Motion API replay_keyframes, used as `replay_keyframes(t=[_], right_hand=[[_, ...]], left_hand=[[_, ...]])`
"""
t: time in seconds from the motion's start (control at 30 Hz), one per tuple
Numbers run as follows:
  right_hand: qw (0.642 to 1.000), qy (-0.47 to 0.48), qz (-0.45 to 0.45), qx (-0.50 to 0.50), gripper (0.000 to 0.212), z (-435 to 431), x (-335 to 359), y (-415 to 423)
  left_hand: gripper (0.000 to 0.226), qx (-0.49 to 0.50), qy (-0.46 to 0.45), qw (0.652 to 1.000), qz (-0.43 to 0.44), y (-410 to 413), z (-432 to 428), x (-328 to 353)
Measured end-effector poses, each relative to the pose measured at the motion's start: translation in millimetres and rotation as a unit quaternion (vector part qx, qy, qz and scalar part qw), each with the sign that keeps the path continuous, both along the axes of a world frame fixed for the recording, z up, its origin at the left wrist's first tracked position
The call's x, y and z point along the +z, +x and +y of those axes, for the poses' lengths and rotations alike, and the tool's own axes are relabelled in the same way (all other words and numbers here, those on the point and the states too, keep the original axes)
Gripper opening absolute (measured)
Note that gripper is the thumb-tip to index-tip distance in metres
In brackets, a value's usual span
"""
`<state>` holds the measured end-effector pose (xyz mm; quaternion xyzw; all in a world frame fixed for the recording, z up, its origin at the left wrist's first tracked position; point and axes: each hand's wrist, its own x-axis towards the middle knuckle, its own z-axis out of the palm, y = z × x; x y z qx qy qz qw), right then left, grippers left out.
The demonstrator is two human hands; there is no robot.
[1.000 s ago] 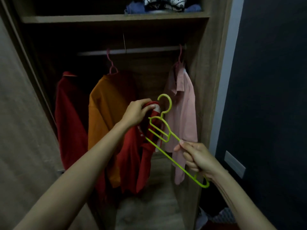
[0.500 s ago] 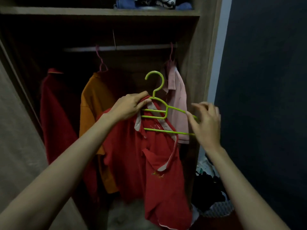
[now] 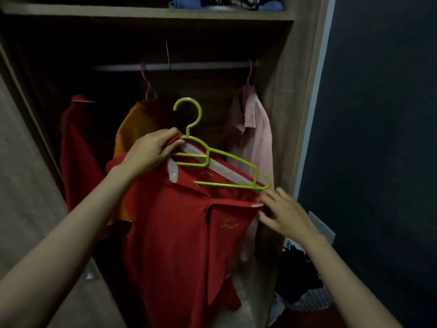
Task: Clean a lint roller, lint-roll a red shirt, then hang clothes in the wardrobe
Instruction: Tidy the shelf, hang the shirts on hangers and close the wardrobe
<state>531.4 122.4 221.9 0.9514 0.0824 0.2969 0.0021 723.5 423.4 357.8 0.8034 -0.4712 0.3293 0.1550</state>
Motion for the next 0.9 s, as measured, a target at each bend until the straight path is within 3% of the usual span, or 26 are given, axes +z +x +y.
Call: replay_keyframes(t=[0.17,0.33,0.43,0.53,0.7,0.8,0.9], right_hand=[[0.997,0.047,-0.044,0.047,0.020,-3.0,23.7,-8.1],[0.988,0.029,-0.143,0.053,0.029,2.5,47.1,-11.7],[0.987,0.042,-0.134,0.083,0.035,26.1,51.2,-6.6],[0.989,0.106,-0.091,0.054,0.051,34.7,44.4,4.4],[0.980,0.173,-0.067,-0.075,0.062,21.7,40.5,29.1],[0.978,0.175,-0.083,-0.072,0.053,23.8,45.1,35.0],[0.987,0.141,-0.073,-0.033,0.064,42.5,51.5,41.6]], left_hand=[[0.038,0.052,-0.018,0.998,-0.030,7.7,14.2,-20.7],[0.030,0.090,0.063,0.986,-0.125,8.0,16.9,-36.7],[0.030,0.142,-0.007,0.989,-0.046,1.6,4.3,-37.4],[0.027,0.122,-0.087,0.989,0.014,-6.0,-4.0,-34.9],[0.030,0.068,-0.078,0.994,0.037,-12.6,-12.8,-35.5],[0.041,0.063,-0.068,0.995,0.047,-15.2,-18.4,-35.7],[0.045,0.055,-0.009,0.998,0.024,-23.3,-35.7,-36.0]])
